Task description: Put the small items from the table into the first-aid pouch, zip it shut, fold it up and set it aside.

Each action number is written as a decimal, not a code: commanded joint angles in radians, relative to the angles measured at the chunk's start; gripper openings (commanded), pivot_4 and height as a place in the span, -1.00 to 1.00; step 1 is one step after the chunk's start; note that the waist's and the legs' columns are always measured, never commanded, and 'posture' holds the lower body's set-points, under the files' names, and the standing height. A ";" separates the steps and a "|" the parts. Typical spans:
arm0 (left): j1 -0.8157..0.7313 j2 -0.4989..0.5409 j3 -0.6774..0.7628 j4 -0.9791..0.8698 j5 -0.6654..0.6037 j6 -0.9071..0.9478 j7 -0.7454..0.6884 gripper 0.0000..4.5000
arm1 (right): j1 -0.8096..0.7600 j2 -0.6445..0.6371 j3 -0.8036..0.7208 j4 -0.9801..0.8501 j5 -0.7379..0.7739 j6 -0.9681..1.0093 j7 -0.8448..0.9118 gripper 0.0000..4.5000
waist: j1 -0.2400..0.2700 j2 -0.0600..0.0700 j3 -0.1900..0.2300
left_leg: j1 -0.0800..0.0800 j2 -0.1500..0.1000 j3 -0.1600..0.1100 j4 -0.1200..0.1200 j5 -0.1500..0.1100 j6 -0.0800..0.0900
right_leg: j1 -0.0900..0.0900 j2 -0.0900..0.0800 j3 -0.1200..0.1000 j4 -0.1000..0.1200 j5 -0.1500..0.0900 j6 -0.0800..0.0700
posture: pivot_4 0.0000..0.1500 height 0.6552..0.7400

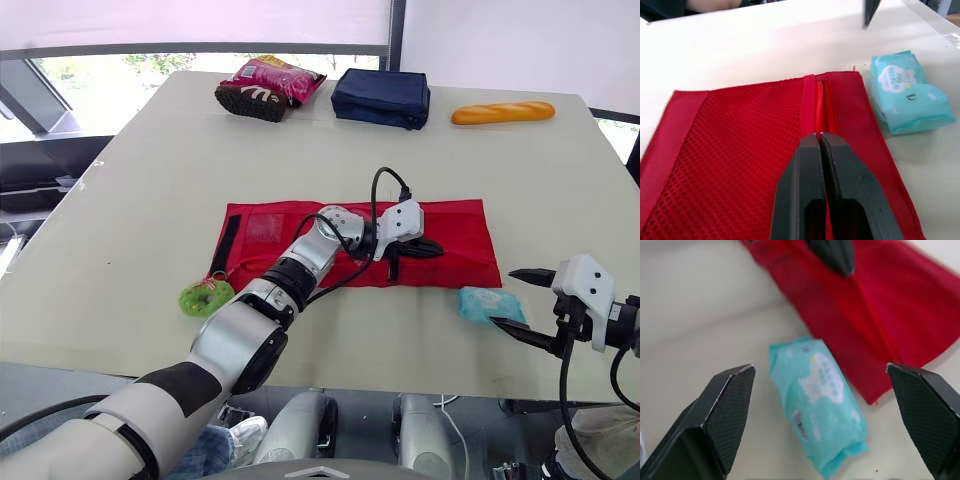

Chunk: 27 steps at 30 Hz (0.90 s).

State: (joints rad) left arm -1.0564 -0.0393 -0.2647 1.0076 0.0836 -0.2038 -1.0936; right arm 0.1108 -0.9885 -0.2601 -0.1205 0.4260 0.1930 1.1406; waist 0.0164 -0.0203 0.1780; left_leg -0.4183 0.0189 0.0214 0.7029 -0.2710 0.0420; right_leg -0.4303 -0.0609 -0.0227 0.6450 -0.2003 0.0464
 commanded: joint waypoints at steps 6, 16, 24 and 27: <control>0.009 -0.004 0.011 -0.091 -0.027 0.029 0.011 -0.96 | -0.157 -0.016 0.152 0.193 -0.132 -0.094 0.108 1.00 | -0.002 0.001 0.000 | 0.000 -0.001 0.000 0.000 0.000 0.000 | 0.000 0.000 0.002 0.001 0.002 -0.003 | 1.00 0.44; 0.005 -0.014 0.014 -0.090 -0.033 0.040 0.018 -1.00 | -0.089 -0.025 0.115 0.178 -0.134 -0.128 0.122 0.18 | -0.001 0.001 0.000 | 0.001 -0.001 0.001 0.000 0.000 0.000 | 0.000 0.000 0.002 0.002 0.002 -0.002 | 1.00 0.44; 0.004 -0.028 0.022 -0.086 -0.047 0.051 0.005 -1.00 | 0.133 0.011 -0.096 -0.079 -0.044 0.006 0.021 -0.86 | 0.002 0.001 0.000 | 0.001 -0.001 0.000 0.000 0.000 0.000 | 0.000 0.000 0.002 0.002 0.002 -0.002 | 1.00 0.44; 0.005 -0.032 0.022 -0.085 -0.052 0.053 -0.001 -1.00 | 0.219 0.050 -0.155 -0.279 -0.006 0.160 -0.087 -0.86 | -0.001 0.002 0.000 | 0.001 -0.001 0.000 0.000 0.000 0.000 | 0.000 0.000 0.002 0.002 0.002 -0.002 | 1.00 0.44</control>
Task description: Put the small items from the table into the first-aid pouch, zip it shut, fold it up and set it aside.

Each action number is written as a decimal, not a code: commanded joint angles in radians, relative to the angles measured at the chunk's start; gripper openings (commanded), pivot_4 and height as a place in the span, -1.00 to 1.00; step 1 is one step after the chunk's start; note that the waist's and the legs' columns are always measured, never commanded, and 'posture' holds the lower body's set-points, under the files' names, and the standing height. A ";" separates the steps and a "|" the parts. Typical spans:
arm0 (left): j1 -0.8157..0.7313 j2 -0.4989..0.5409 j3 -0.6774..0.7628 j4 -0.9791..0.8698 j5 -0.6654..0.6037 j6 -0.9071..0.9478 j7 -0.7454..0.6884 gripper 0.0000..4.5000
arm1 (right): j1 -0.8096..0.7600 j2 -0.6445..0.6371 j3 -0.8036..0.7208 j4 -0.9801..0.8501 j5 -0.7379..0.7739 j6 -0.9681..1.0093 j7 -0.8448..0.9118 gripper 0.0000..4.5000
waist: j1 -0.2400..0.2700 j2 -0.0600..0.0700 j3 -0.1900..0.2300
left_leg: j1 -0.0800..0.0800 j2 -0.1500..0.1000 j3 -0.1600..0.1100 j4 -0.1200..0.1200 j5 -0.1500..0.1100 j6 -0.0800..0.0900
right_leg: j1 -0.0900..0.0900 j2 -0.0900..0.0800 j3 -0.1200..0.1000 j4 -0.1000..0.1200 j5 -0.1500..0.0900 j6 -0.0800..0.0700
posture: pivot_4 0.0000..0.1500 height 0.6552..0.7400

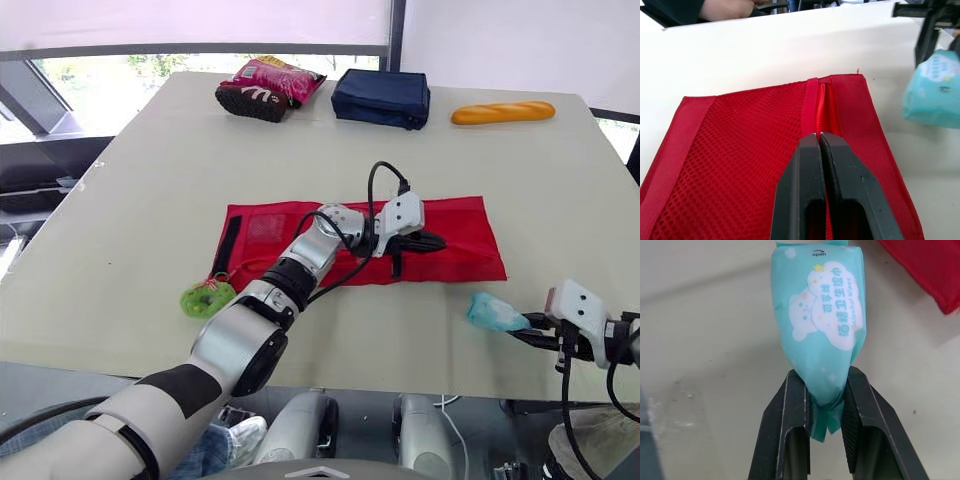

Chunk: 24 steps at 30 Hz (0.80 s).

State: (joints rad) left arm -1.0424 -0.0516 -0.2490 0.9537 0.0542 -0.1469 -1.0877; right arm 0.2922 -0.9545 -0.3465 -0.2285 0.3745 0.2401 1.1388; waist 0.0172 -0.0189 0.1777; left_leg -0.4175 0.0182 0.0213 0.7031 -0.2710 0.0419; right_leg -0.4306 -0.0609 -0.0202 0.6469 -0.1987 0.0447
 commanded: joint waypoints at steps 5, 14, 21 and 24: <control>-0.006 -0.037 0.004 -0.034 -0.025 -0.002 -0.016 -1.00 | 0.036 0.056 -0.032 -0.407 0.021 0.377 -0.313 -0.86 | -0.003 0.000 0.000 | 0.000 0.001 0.000 0.000 0.000 0.000 | 0.000 0.000 0.000 0.000 -0.002 0.002 | 1.00 0.44; 0.017 -0.065 -0.011 -0.062 -0.024 0.004 -0.046 -1.00 | -0.159 0.195 0.033 -0.557 0.099 0.887 -0.635 -0.86 | 0.001 0.000 0.000 | -0.001 0.000 -0.001 0.000 0.000 0.000 | 0.000 0.000 0.000 0.000 0.000 -0.001 | 1.00 0.44; 0.056 -0.094 -0.037 -0.127 -0.030 0.030 -0.068 -1.00 | -0.381 0.402 0.054 -0.536 0.105 1.129 -0.821 -0.86 | -0.002 0.001 0.000 | -0.001 0.000 -0.001 0.000 0.000 0.000 | -0.001 0.000 0.000 0.000 0.000 -0.001 | 1.00 0.44; 0.075 -0.103 -0.050 -0.160 -0.033 0.049 -0.074 -1.00 | -0.474 0.547 0.029 -0.521 0.074 1.210 -0.918 -0.86 | -0.003 0.001 -0.001 | -0.001 0.000 -0.001 0.000 0.000 0.000 | -0.001 0.001 0.000 0.000 0.000 -0.001 | 1.00 0.44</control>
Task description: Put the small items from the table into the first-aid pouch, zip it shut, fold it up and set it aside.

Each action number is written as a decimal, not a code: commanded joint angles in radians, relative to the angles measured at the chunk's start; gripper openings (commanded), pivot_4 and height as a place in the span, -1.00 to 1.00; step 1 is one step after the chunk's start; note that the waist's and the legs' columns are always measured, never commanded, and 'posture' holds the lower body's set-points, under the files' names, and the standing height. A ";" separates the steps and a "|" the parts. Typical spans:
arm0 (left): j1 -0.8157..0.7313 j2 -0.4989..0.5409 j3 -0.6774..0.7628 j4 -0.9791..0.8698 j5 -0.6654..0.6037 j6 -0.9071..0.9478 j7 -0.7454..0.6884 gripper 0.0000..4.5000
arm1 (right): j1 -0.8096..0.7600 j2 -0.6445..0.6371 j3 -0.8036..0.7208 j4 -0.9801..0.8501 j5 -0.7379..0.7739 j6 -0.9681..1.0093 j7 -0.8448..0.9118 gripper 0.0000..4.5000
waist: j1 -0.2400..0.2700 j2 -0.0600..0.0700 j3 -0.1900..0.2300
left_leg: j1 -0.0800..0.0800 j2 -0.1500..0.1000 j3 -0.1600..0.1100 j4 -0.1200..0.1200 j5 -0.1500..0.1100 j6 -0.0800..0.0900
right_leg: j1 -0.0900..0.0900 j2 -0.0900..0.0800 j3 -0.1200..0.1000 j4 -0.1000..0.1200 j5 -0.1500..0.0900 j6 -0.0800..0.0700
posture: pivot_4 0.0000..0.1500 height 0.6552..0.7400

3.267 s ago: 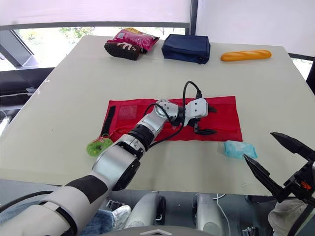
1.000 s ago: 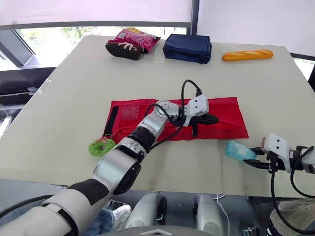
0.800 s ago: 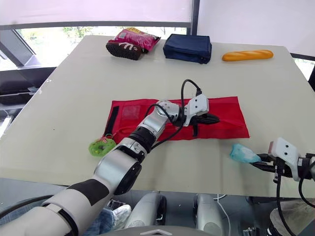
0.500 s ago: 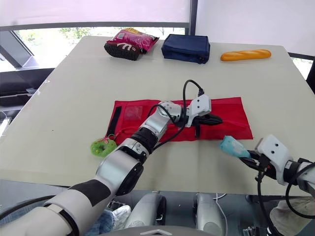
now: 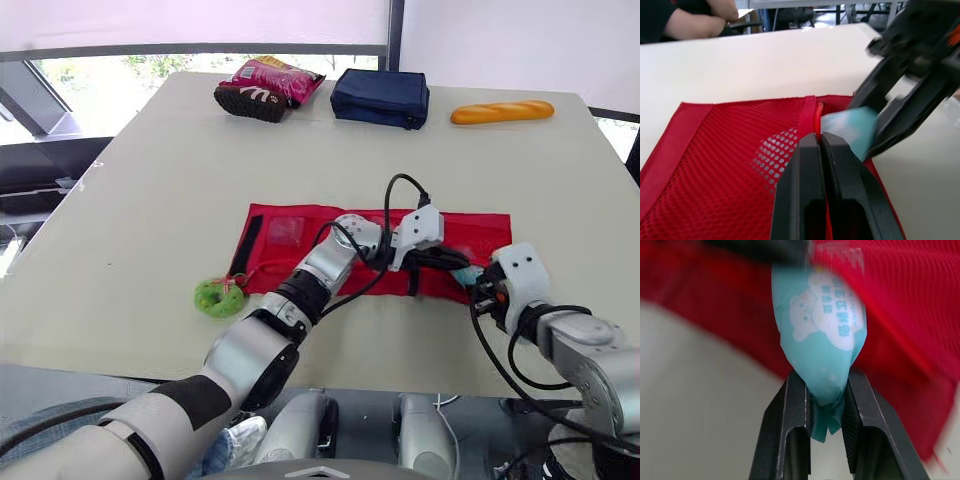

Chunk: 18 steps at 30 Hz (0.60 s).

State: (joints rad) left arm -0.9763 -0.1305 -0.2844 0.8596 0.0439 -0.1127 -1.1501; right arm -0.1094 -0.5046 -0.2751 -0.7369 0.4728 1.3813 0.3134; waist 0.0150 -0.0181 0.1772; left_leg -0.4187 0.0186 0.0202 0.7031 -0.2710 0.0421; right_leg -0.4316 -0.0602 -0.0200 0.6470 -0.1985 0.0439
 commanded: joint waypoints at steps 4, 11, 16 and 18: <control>0.029 -0.034 -0.032 -0.101 -0.026 0.034 -0.021 -1.00 | -0.156 0.292 -0.085 0.005 -0.099 0.084 -0.233 -0.86 | 0.000 0.001 0.000 | 0.000 0.000 0.000 0.000 0.000 0.000 | -0.001 0.000 0.000 0.002 0.001 -0.001 | 1.00 0.44; 0.041 -0.043 -0.045 -0.114 -0.023 0.046 -0.016 -1.00 | -0.145 0.368 -0.018 -0.030 -0.168 0.051 -0.299 -0.19 | 0.000 0.001 -0.001 | 0.000 -0.001 0.001 0.000 0.000 0.000 | -0.001 0.000 0.002 0.002 0.001 -0.001 | 1.00 0.44; 0.012 -0.039 -0.036 -0.052 -0.011 0.017 0.015 -1.00 | -0.026 0.198 0.029 -0.136 -0.127 0.059 -0.182 0.64 | -0.002 0.001 -0.001 | 0.000 -0.001 0.000 0.000 0.000 0.000 | -0.001 0.000 0.002 0.002 0.000 0.000 | 1.00 0.44; 0.001 -0.039 -0.034 -0.026 -0.009 0.005 0.030 -1.00 | 0.008 0.142 0.014 -0.167 -0.103 0.063 -0.132 0.64 | -0.002 0.001 -0.001 | 0.000 -0.001 0.001 0.000 0.000 0.000 | -0.001 0.000 0.003 0.002 0.000 0.001 | 1.00 0.44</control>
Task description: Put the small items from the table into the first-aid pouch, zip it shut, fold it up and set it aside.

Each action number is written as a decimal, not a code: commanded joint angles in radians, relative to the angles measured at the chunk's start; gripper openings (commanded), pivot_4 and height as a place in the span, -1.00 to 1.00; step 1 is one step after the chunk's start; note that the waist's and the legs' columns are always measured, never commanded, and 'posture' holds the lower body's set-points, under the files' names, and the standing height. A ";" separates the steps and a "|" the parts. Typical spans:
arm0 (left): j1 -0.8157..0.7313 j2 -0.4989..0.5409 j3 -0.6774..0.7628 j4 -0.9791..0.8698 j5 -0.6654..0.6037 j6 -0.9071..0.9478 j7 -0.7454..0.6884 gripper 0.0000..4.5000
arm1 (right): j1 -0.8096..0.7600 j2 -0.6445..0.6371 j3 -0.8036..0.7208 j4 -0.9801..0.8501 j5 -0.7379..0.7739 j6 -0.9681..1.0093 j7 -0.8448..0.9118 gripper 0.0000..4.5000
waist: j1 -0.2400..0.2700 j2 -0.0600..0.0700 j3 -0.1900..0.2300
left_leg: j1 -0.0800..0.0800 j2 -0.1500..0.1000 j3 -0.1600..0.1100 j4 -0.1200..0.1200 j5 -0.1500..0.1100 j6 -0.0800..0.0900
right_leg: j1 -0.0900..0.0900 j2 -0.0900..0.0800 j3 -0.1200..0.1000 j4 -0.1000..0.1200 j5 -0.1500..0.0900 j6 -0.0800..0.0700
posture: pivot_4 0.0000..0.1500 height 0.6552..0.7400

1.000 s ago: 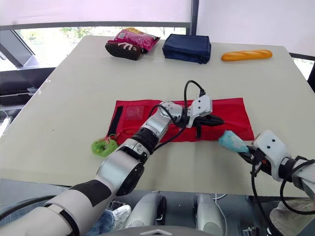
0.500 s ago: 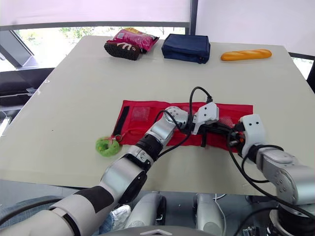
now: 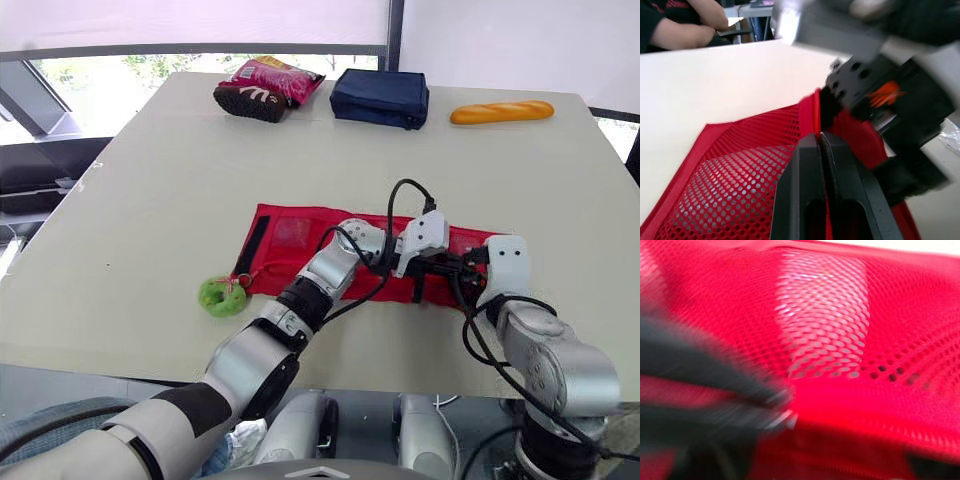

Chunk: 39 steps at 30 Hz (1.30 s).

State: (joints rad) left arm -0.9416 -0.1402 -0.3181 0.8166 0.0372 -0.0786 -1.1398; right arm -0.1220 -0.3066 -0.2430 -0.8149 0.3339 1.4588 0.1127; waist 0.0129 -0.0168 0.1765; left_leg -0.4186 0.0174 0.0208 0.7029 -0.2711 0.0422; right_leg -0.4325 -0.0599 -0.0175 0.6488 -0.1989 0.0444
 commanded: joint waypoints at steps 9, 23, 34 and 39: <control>-0.056 -0.046 0.000 0.078 -0.008 -0.066 0.046 -1.00 | 0.151 -0.192 -0.170 -0.201 0.205 -0.025 0.325 0.64 | 0.000 0.000 0.000 | 0.000 0.001 0.000 0.000 0.000 0.000 | 0.000 0.002 0.000 0.000 -0.001 0.002 | 1.00 0.44; -0.005 -0.026 0.046 -0.089 -0.149 0.056 -0.047 -0.41 | 0.448 -0.207 -0.475 0.002 0.211 -0.409 0.447 1.00 | 0.000 0.000 0.000 | 0.001 0.004 0.000 0.000 0.000 0.000 | 0.001 0.006 0.003 -0.002 -0.002 0.002 | 1.00 0.44; 0.197 0.360 0.122 -0.707 -0.415 0.464 -0.260 0.94 | 0.368 -0.094 -0.342 0.197 0.236 -0.447 0.349 1.00 | -0.016 0.004 -0.001 | 0.003 0.006 0.001 -0.001 0.000 0.000 | 0.000 0.009 0.007 -0.001 -0.004 -0.002 | 1.00 0.44; 0.255 0.614 0.196 -0.880 -0.509 0.609 -0.313 0.94 | 0.379 -0.136 -0.229 0.277 0.175 -0.511 0.365 1.00 | -0.024 0.004 -0.001 | 0.004 0.006 0.001 -0.001 0.000 0.000 | 0.001 0.009 0.009 0.000 -0.004 -0.002 | 1.00 0.44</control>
State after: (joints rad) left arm -0.6914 0.4311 -0.1561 0.0227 -0.4199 0.4872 -1.4346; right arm 0.2427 -0.4284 -0.5269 -0.5686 0.5329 0.9735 0.4628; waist -0.0115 -0.0128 0.1755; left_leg -0.4150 0.0235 0.0222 0.7020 -0.2711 0.0421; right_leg -0.4315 -0.0505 -0.0078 0.6481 -0.2028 0.0428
